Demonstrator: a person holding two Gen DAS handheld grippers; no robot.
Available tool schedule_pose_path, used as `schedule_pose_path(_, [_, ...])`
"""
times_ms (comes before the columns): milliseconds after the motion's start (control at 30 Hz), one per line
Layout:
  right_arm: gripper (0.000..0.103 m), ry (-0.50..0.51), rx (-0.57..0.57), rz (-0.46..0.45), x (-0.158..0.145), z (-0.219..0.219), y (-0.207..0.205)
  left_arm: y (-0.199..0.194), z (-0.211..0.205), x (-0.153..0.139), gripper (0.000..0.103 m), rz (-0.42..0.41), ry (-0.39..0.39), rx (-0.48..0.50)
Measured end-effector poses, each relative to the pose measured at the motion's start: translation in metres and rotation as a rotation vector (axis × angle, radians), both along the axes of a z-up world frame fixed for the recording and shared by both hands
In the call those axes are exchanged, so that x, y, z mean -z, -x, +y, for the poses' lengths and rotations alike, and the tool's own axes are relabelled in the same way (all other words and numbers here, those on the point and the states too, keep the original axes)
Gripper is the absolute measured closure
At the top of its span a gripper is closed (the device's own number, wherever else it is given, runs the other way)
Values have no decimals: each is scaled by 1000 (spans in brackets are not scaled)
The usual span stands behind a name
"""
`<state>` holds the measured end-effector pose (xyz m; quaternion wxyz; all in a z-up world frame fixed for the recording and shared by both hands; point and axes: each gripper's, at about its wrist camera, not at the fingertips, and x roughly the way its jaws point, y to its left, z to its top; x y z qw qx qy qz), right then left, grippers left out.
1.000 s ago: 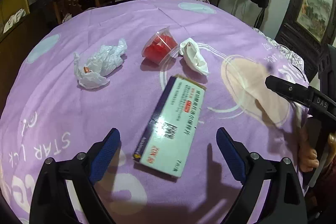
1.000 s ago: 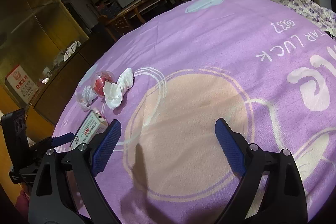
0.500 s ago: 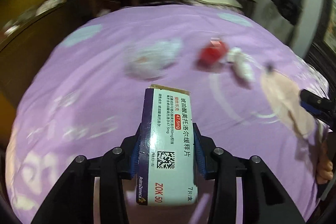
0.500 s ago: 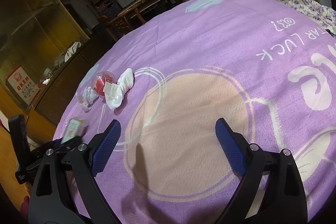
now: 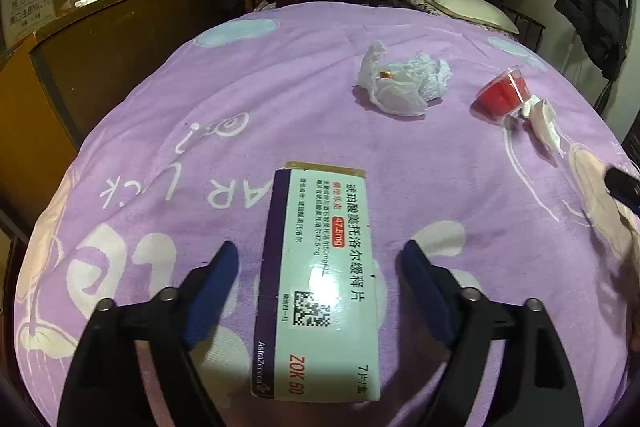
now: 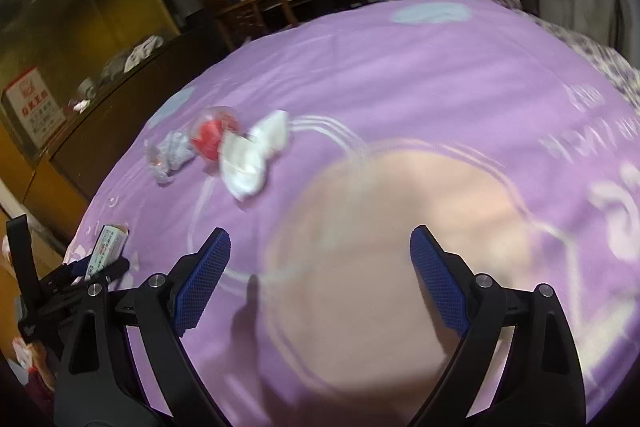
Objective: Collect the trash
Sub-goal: 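Grasp the white medicine box with the left tool while the right tool grasps the white tissue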
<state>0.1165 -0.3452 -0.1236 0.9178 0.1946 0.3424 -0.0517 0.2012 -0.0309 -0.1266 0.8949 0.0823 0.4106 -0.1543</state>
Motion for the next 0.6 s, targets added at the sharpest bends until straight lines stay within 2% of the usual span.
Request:
schedule_pose_path(133, [16, 10, -38, 32, 3, 14, -41, -3, 4, 1, 14, 15, 24, -6])
schedule_pose_path(233, [24, 20, -16, 33, 4, 14, -58, -2, 1, 2, 14, 9, 10, -8])
schedule_pose_path(333, [43, 13, -14, 44, 7, 13, -64, -4, 1, 2, 14, 11, 19, -6])
schedule_pose_path(400, [80, -16, -26, 26, 8, 10, -60, -6, 3, 2, 14, 14, 32, -5])
schedule_pose_path(500, [89, -14, -41, -33, 3, 14, -50, -5, 8, 1, 19, 10, 62, -12])
schedule_pose_path(567, [90, 2, -56, -61, -1, 20, -45, -5, 13, 0, 31, 7, 85, -30])
schedule_pose_path(600, [90, 9, -63, -66, -3, 22, -42, -5, 15, -1, 33, 6, 95, -35])
